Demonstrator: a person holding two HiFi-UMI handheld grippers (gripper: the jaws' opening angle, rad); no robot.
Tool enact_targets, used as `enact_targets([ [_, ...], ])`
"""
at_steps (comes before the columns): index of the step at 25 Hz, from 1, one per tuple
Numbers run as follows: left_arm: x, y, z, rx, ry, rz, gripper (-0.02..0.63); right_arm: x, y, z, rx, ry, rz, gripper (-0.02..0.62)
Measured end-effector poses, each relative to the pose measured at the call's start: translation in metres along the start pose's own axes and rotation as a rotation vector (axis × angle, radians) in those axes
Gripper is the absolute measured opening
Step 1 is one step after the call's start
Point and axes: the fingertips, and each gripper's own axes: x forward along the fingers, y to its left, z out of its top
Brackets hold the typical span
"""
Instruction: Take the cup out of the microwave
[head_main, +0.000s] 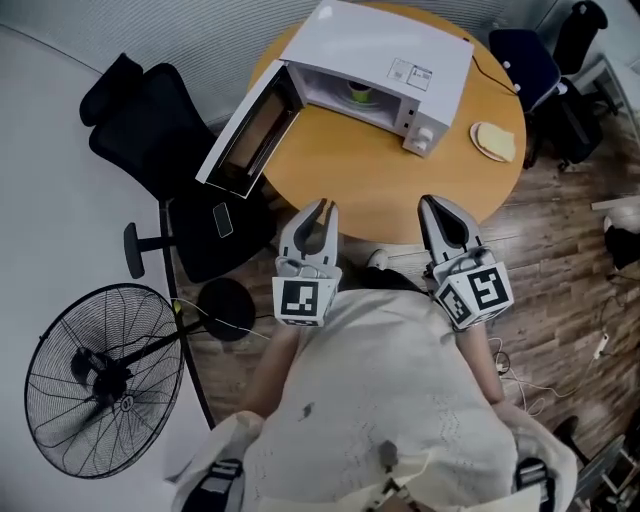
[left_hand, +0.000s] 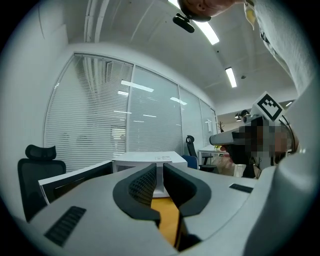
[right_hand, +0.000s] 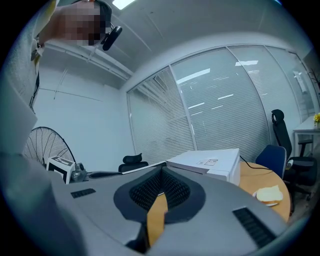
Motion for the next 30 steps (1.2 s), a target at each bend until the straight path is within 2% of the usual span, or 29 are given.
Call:
enact_targets([
  [2,0.012,0.0,-0.008,-0.024,0.02,-0.014,0.057,0.001,-0.007,-0.001,0.004,0.004,-0.01,0.008],
  [5,0.032,0.006,-0.019,-0.072,0.039,-0.017,0.152,0.001,-0.017,-0.004,0.011,0.015,-0.028,0.008],
  [7,0.046,0.013,-0.027,-0.093,0.049,-0.011,0.164,0.003,-0.023,-0.006,0.01,0.029,-0.041,0.008],
  [12,0.084,0.034,-0.055,-0.054,0.089,-0.012,0.219,0.017,-0.043,-0.006,0.002,0.053,-0.082,0.008],
  [26,0.185,0.075,-0.113,-0.043,0.184,-0.132,0.261,0.079,-0.061,-0.004,0.025,0.091,-0.199,0.008],
  [30,0.211,0.082,-0.131,-0.063,0.213,-0.157,0.27,0.088,-0.064,-0.005,0.033,0.101,-0.237,0.008],
])
